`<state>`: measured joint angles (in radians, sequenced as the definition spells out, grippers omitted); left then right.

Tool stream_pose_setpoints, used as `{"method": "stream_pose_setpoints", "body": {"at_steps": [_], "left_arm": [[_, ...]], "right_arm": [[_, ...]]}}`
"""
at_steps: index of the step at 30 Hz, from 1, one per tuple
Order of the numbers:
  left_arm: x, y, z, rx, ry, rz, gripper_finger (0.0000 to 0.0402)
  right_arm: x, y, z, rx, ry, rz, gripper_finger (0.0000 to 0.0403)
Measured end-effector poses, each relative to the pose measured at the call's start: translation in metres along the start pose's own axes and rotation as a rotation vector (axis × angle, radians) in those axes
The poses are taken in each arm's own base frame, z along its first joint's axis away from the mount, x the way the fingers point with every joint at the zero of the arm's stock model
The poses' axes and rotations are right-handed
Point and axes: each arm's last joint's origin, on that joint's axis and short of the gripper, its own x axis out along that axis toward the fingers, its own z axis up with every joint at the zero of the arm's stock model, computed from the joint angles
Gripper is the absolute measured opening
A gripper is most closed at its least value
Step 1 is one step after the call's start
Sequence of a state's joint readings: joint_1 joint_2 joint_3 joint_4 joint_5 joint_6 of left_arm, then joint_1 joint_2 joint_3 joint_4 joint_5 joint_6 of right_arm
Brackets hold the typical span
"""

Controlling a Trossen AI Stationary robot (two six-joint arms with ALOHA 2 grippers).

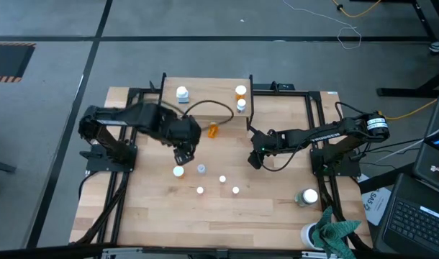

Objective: Pick and place medicine bottles onto shelf by color
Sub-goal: Put the bottom orange pill bottle on the shelf

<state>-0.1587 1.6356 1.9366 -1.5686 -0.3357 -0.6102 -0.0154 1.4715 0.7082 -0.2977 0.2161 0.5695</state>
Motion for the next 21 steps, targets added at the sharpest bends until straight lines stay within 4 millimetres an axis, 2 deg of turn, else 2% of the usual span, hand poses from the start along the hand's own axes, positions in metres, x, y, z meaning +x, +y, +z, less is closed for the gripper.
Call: {"method": "stream_pose_setpoints", "body": {"at_steps": [3, 8, 12, 21], "left_arm": [[0.020, -0.009, -0.012, -0.021, 0.058, 0.060, 0.0231], [0.053, -0.023, -0.027, -0.036, 0.200, -0.004, 0.0231], [0.076, -0.028, -0.035, -0.024, 0.237, -0.015, 0.0231], [0.114, -0.035, -0.064, 0.062, 0.338, 0.009, 0.0231]], "right_arm": [[0.000, 0.000, 0.000, 0.001, 0.000, 0.000, 0.0241], [0.000, 0.000, 0.000, 0.002, -0.001, 0.001, 0.0241], [0.000, 0.000, 0.000, 0.001, -0.002, 0.001, 0.0241], [0.000, 0.000, 0.000, 0.003, -0.002, 0.001, 0.0241]]}}
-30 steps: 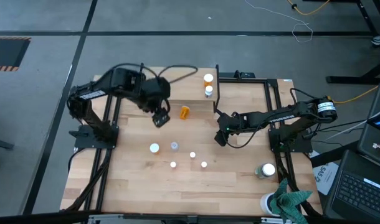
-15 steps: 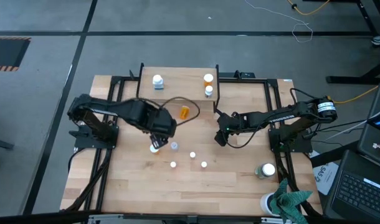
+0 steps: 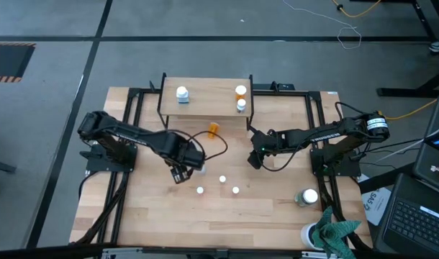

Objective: Pick and place medicine bottles onto shelf by color
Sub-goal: Put the bottom orange pill bottle on the shelf

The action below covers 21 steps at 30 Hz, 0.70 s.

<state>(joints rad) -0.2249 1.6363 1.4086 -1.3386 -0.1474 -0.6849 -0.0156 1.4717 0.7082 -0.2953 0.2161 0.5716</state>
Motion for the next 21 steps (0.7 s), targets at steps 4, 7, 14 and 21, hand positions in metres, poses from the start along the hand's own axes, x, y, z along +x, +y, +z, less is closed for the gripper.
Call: {"method": "stream_pose_setpoints", "body": {"at_steps": [4, 7, 14, 21], "left_arm": [[0.015, -0.008, -0.011, 0.071, 0.022, 0.017, 0.0231], [0.022, -0.014, -0.016, 0.103, 0.014, 0.016, 0.0231], [0.030, -0.030, -0.022, 0.284, -0.100, 0.004, 0.0231], [0.030, -0.035, -0.026, 0.335, -0.107, 0.006, 0.0231]], "right_arm": [[0.000, 0.000, 0.000, 0.001, 0.000, 0.000, 0.0241], [0.000, 0.000, 0.000, 0.000, 0.000, 0.000, 0.0241], [0.000, 0.000, 0.000, 0.051, 0.001, 0.000, 0.0241], [0.000, 0.000, 0.000, 0.079, 0.001, 0.000, 0.0241]]}}
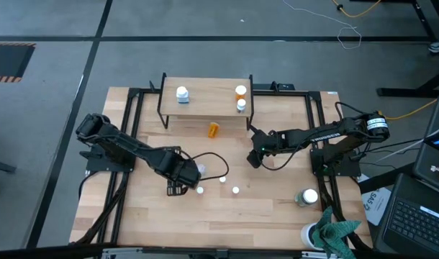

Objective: Pick and place medicine bottles onto shelf by color
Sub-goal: Put the bottom orange pill bottle on the shelf

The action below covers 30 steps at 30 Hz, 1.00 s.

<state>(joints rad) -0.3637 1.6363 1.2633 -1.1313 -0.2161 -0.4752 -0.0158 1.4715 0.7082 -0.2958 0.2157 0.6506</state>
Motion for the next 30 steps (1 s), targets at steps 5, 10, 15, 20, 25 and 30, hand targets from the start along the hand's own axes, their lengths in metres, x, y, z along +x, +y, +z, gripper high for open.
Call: {"method": "stream_pose_setpoints", "body": {"at_steps": [5, 10, 15, 20, 25, 30], "left_arm": [[0.004, 0.000, 0.004, 0.005, -0.009, -0.005, 0.0231], [0.005, 0.003, 0.007, -0.013, -0.017, -0.007, 0.0231], [0.006, 0.004, 0.007, -0.013, -0.013, -0.007, 0.0231], [0.006, 0.003, 0.007, -0.012, -0.009, -0.013, 0.0231], [0.021, 0.004, -0.002, -0.034, 0.033, -0.007, 0.0232], [0.031, 0.003, -0.006, -0.049, 0.035, -0.007, 0.0230]], "right_arm": [[0.000, 0.000, 0.000, -0.001, 0.000, 0.000, 0.0241], [0.000, 0.000, 0.000, -0.001, 0.000, 0.000, 0.0241], [0.000, 0.000, 0.000, -0.002, 0.000, 0.000, 0.0241], [0.000, 0.000, 0.000, -0.002, 0.000, 0.000, 0.0241], [0.000, 0.000, 0.000, -0.002, 0.000, 0.000, 0.0241], [0.000, 0.000, 0.000, -0.002, 0.000, 0.000, 0.0241]]}}
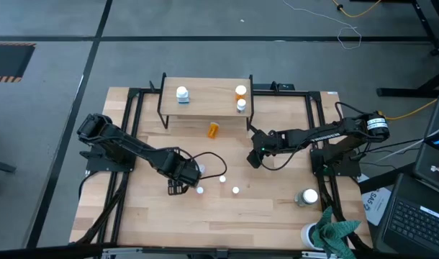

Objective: Pick and place medicine bottles onto shelf by color
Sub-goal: Put the bottom orange pill bottle on the shelf, then put the green pill bottle on the shelf

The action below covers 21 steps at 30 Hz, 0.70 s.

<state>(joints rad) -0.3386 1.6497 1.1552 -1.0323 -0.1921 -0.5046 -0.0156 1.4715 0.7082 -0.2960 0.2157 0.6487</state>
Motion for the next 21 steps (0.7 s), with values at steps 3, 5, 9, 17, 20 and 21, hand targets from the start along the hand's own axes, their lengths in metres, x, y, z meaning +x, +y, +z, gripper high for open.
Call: {"method": "stream_pose_setpoints", "body": {"at_steps": [3, 5, 9, 17, 20, 21], "left_arm": [[0.005, 0.001, -0.001, 0.010, -0.001, 0.002, 0.0231], [0.008, 0.003, -0.002, 0.007, 0.004, 0.008, 0.0232], [0.014, 0.007, 0.000, -0.007, -0.005, 0.010, 0.0232], [0.015, 0.011, 0.003, -0.012, -0.013, 0.011, 0.0233], [0.015, 0.011, 0.003, -0.014, -0.014, 0.009, 0.0231], [0.015, 0.011, 0.003, -0.021, -0.015, 0.010, 0.0230]], "right_arm": [[0.000, 0.000, 0.000, 0.001, 0.000, 0.000, 0.0241], [0.000, 0.000, 0.000, 0.001, 0.000, 0.000, 0.0241], [0.000, 0.000, 0.000, 0.001, 0.000, 0.000, 0.0241], [0.000, 0.000, 0.000, 0.001, 0.000, 0.000, 0.0241], [0.000, 0.000, 0.000, 0.001, 0.000, 0.000, 0.0241], [0.000, 0.000, 0.000, 0.001, 0.000, 0.000, 0.0241]]}}
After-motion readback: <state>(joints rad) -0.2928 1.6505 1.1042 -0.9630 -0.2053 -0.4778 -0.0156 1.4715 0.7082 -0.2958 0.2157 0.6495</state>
